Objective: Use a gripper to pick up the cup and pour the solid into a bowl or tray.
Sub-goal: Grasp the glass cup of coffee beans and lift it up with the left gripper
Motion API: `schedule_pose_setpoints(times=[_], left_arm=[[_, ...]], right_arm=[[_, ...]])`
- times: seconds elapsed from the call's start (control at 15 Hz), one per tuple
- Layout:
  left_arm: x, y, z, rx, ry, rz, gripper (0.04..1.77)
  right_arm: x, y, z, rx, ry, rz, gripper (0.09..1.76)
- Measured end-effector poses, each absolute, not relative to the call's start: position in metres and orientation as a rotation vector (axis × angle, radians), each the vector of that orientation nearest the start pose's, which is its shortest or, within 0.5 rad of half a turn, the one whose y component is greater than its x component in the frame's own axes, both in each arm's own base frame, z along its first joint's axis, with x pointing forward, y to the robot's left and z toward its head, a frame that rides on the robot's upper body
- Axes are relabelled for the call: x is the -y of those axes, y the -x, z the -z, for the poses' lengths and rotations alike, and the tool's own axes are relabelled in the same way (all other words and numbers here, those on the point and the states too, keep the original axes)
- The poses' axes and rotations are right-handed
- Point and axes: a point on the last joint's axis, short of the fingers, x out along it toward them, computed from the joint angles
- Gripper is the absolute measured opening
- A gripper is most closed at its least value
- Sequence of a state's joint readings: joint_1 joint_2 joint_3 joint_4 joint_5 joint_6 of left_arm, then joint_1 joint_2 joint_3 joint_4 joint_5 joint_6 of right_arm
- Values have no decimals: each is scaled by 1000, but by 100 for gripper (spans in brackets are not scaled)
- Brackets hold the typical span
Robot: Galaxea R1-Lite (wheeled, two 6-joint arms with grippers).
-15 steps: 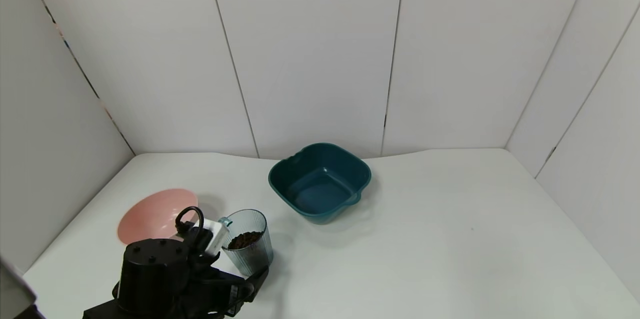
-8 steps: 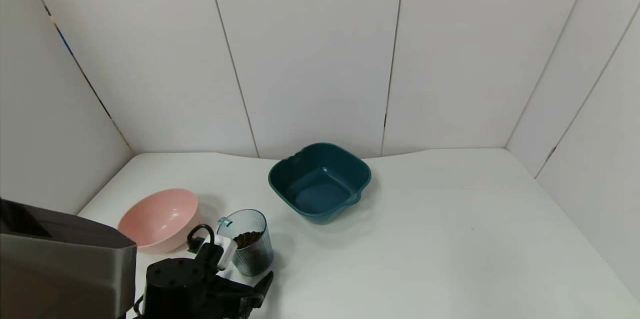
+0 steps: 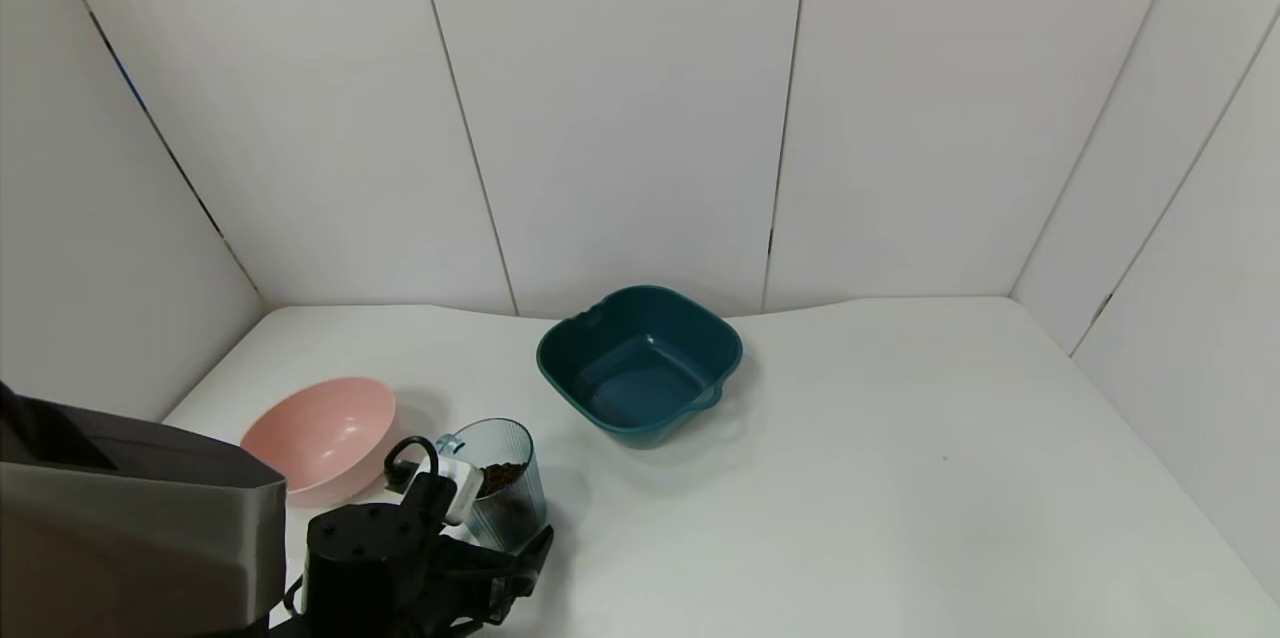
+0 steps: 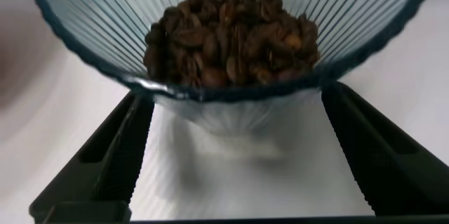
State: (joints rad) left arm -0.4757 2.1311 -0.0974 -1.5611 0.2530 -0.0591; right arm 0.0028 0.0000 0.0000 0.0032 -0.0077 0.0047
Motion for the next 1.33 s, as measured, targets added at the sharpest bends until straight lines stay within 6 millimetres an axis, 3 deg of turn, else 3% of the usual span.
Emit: schedule_pose_setpoints(times=[0.53, 1.33], left_arm=[[111, -228, -31, -363, -81, 204, 172], [113, -234, -32, -346, -67, 204, 172]], right_arm=[[0, 23, -75, -3, -4, 5, 171], [0, 23, -75, -3, -5, 5, 171]])
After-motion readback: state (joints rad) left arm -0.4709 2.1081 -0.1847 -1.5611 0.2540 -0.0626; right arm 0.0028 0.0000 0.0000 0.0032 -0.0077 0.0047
